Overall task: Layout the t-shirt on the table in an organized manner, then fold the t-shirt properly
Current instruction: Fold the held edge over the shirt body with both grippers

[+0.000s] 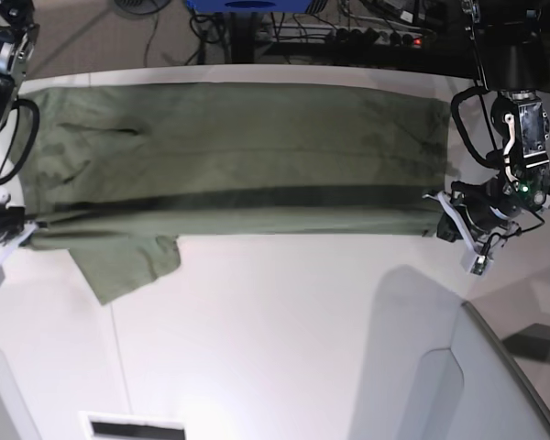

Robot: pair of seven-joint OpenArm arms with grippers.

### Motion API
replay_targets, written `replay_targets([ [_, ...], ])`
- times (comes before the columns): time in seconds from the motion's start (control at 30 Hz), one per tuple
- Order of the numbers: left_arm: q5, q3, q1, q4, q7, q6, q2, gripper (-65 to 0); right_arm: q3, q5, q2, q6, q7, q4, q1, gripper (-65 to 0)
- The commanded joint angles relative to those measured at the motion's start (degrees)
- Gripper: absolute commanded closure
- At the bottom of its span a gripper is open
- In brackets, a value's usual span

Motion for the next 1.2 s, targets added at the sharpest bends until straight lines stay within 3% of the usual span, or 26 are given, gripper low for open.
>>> replay_targets([
  [0.0, -0.2, -0.3, -0.1, 1.0, -0.7, 0.2, -0.9, 0.0, 0.6, 0.1, 1.3, -0.3, 0.9, 1.1, 0.7, 0.0],
  [0.17, -0.2, -0.2, -0.1, 1.0, -0.6, 0.2, -1.1, 0.0, 0.6, 0.3, 1.3, -0.3, -2.2, 1.6, 0.1, 0.0],
  [0.37, -0.2, -0.3, 1.8, 2.0, -0.5, 0.2, -1.0, 0.0, 1.1, 0.2, -0.6, -0.7, -5.4, 9.8, -3.0, 0.0],
  [0.7, 0.5, -0.2, 4.9, 2.5, -0.8, 0.2, 1.6, 0.0, 3.6, 0.1, -2.1, -0.7, -7.9, 4.9, -2.4, 0.0],
  [0.77, 0.5, -0.2, 4.9, 2.5, -0.8, 0.2, 1.8, 0.0, 3.6, 0.0, -2.2, -0.7, -9.0, 5.0, -2.0, -4.5],
  [0.93, 0.5, -0.1, 4.9, 3.1, -0.7, 0.2, 2.3, 0.0, 3.7, 0.0, -2.4, -0.8, -14.1, 12.5, -2.5, -25.7],
  [1.07, 0.5, -0.1, 4.9, 3.0, -0.7, 0.2, 2.4, 0.0, 3.4, 0.2, -2.6, -0.8, -17.0, 22.4, -3.6, -28.1],
  [1.17, 0.5, -0.1, 4.8, 2.6, -0.7, 0.2, 2.4, 0.0, 1.7, 0.0, -3.7, -0.4, -16.3, 20.7, 0.5, -30.0],
])
